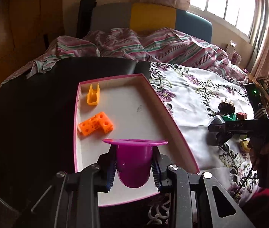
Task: Organize rigid objects
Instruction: 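Carry the magenta cup into the pink tray and open the left tool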
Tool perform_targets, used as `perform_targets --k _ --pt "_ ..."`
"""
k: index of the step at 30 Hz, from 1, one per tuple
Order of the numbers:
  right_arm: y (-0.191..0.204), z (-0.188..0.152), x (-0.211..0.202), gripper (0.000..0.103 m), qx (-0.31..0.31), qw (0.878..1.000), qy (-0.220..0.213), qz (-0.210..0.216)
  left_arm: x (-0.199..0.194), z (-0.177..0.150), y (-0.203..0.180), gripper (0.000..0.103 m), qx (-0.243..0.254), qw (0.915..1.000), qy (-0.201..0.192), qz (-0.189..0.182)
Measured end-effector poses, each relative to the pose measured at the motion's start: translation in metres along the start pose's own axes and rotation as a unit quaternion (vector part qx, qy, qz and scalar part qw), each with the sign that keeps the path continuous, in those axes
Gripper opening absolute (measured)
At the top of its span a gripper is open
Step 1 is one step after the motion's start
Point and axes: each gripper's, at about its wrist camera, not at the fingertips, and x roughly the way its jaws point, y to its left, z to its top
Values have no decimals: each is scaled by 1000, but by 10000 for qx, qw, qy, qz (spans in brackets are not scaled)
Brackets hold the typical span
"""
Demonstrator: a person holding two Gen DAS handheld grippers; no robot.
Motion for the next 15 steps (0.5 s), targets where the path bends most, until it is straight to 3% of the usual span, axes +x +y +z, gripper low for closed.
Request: perform_targets --k 5,15 --pt "-1 -1 -1 44 29 10000 -10 9 3 -5 7 33 -80 9999 106 -6" --pt "16 -5 1 43 -488 9978 -48 -454 6 -21 58 33 -618 9975 354 32"
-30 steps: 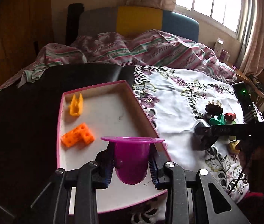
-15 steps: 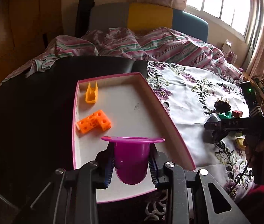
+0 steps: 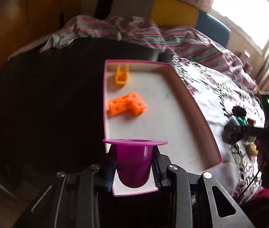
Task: Organize rigid objects
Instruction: 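Carry the magenta cup into the pink tray and open the left tool, then withdraw the left tool from the tray while the right tool holds the canister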
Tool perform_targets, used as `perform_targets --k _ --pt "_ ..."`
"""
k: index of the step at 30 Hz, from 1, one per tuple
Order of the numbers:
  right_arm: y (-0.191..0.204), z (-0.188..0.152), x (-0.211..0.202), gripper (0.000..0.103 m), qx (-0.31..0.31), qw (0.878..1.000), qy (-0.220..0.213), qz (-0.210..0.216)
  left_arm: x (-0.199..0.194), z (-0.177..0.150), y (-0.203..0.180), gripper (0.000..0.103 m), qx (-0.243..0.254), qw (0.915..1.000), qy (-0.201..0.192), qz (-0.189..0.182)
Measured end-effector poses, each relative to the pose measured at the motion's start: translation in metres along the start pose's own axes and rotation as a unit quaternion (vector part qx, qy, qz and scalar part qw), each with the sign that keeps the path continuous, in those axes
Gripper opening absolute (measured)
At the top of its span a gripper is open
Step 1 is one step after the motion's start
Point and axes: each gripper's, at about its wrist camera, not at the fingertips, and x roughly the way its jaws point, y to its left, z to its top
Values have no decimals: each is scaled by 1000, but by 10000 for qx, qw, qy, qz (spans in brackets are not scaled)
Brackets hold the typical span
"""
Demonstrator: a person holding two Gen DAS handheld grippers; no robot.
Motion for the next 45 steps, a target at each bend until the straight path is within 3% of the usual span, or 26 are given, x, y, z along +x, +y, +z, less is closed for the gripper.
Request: perform_targets --k 5,13,19,24,31,45 --pt "3 1 1 43 -100 9999 -6 -84 7 14 19 33 -436 9986 143 -259" --pt "5 1 2 43 -158 9998 -18 -140 40 78 5 33 -536 9963 116 -664" --pt "4 2 3 43 -142 9998 -8 -113 90 114 -4 33 -652 9943 401 -744" --pt "5 3 3 43 -172 9998 -6 -126 120 127 -5 34 -607 9953 524 -534" --pt "5 4 5 43 -161 9998 1 -113 129 121 1 37 -587 9956 606 -404" --pt "5 4 4 44 -198 9997 -11 -164 60 72 -22 43 78 9999 46 61"
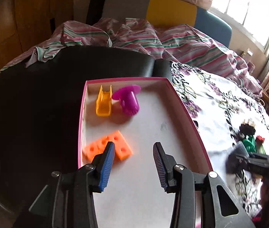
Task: Organize rigid objects
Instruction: 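Withdraw the left tool from the tray while the right tool holds the canister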
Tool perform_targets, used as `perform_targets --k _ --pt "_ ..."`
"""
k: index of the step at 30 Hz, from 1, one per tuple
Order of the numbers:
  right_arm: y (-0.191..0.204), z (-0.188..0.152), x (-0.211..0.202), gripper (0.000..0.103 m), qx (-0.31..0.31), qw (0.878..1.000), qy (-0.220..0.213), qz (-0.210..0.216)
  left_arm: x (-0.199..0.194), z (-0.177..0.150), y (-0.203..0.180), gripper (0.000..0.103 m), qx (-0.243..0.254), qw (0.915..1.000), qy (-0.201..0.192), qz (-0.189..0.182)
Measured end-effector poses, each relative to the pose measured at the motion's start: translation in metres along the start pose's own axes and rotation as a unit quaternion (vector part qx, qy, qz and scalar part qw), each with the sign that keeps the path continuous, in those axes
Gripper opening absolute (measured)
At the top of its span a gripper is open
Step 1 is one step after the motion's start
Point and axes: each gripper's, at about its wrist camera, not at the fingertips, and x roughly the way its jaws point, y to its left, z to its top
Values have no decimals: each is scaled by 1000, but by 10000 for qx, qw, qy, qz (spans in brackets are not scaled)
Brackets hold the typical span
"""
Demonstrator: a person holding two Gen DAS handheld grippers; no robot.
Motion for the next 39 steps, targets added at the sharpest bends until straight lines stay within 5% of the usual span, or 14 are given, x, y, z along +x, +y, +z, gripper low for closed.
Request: perform_targets --k 15,39 --pt "5 -1 -1 44 -256 9994 -65 -233 -51 -48 -14 45 312 9991 -248 151" --pt "7 -2 -1 43 -361 9987 -124 -335 -59 -69 7 46 141 9997 -121 185"
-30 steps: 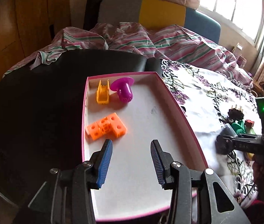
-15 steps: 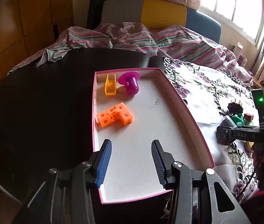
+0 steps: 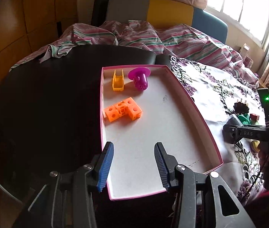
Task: Organize rigid objects
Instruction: 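Withdraw the left tool from the tray while the right tool holds the canister, then carry the black canister into the pink tray and open the right tool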
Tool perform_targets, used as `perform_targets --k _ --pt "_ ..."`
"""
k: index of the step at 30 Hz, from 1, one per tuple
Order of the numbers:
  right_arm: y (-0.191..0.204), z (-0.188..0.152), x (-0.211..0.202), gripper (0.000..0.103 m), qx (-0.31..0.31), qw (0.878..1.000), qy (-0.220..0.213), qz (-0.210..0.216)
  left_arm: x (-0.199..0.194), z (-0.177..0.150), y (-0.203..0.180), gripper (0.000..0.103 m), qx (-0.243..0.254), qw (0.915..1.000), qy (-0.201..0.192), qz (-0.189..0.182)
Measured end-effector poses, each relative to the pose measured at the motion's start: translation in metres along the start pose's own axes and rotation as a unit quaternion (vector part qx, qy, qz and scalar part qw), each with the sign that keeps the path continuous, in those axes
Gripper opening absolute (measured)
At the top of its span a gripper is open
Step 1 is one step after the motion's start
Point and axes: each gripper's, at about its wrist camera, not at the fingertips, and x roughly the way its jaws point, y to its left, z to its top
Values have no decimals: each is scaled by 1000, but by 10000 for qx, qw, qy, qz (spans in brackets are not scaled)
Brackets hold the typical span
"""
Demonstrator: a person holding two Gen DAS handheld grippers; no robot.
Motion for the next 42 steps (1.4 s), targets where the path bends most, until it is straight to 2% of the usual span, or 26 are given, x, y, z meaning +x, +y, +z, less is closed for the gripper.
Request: perform_targets --k 7,12,16,18,22,24,27,31,39,42 --pt "0 -1 -2 43 42 10000 -54 -21 -6 -1 5 46 -42 9999 -107 61" --pt "0 -1 -5 43 100 9999 -133 -19 -11 -1 11 52 -56 9997 -226 120" --pt "4 2 -16 43 162 9994 -307 -37 -12 -3 14 53 -42 9996 -253 147" --pt "9 7 -27 43 218 9986 -465 108 -13 -4 15 54 -35 9995 -272 167" --pt "34 20 -51 43 44 9960 -824 348 -14 -6 17 54 -11 9994 -291 201" --pt "53 30 -58 43 -88 9938 -907 632 -15 -6 19 54 -10 9991 -338 244" --pt "89 44 -59 43 -394 9914 -966 795 -20 -6 19 55 61 9983 -470 353" --pt "130 64 -43 43 -719 9893 -842 946 -28 -4 21 57 90 9971 -622 433" --pt "188 89 17 43 -1195 9913 -273 489 -38 -1 23 58 186 9944 -837 611" --pt "198 88 32 44 -1208 9910 -107 570 -38 -2 26 59 153 9945 -831 614"
